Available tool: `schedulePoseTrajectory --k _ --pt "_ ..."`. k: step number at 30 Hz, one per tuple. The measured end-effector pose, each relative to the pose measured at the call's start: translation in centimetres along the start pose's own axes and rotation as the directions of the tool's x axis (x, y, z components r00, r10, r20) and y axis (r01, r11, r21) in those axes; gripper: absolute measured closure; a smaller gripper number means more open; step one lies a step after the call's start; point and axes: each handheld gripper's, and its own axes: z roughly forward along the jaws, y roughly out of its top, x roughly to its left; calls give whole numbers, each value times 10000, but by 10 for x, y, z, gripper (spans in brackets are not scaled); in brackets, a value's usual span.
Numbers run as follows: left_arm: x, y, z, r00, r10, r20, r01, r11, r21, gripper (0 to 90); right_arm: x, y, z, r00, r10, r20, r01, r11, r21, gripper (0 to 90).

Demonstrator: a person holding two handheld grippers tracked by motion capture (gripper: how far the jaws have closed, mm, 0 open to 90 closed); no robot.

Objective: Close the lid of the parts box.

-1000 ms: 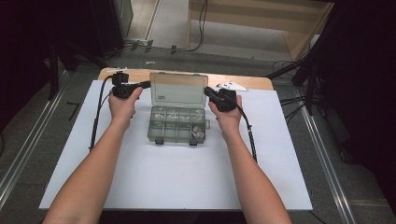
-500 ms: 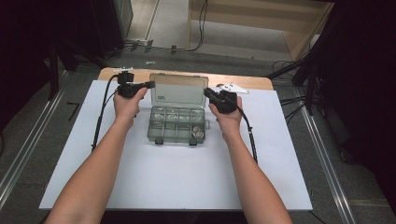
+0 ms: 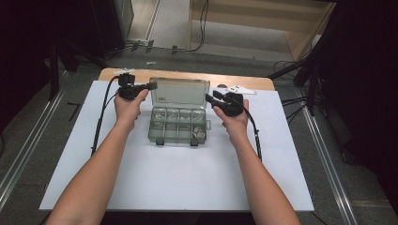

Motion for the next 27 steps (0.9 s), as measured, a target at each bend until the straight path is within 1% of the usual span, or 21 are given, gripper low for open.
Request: schedulePoseTrajectory --k 3,6,9,11,15,16,19,22,27 --pt "-2 0 -1 10000 9 9 -9 10000 -41 889 0 -1 -5 9999 108 -92 -108 9999 0 520" --pt "-3 -1 -2 10000 77 19 -77 9999 -72 889 -2 -3 -9 9999 109 -107 -109 9999 -32 511" --pt "-4 -1 -3 9999 121 84 -120 9999 -78 889 -3 -6 -13 9998 156 -142 -156 9999 -3 511" --pt "-5 -1 -4 9998 66 195 -64 9999 -120 889 -5 -9 -15 9994 238 -232 -237 9997 13 504" --pt "-9 0 -7 9994 155 301 -148 9997 -219 889 -8 -9 -17 9996 274 -103 -274 9996 75 504" --pt "-9 0 -8 9994 179 300 -172 9996 -235 889 -8 -8 -17 9995 314 -21 -313 9995 79 513" --pt "-10 -2 -9 9991 148 394 -138 9996 -240 890 -7 -5 -19 9984 318 477 -315 9995 -56 561" --pt "-11 -5 -11 9987 188 471 -176 9995 -254 889 -5 -2 -20 9965 640 529 -627 9977 -263 634" --pt "-14 -8 -15 9980 374 506 -365 9991 -193 889 0 3 -17 9960 843 299 -835 9961 -295 739"
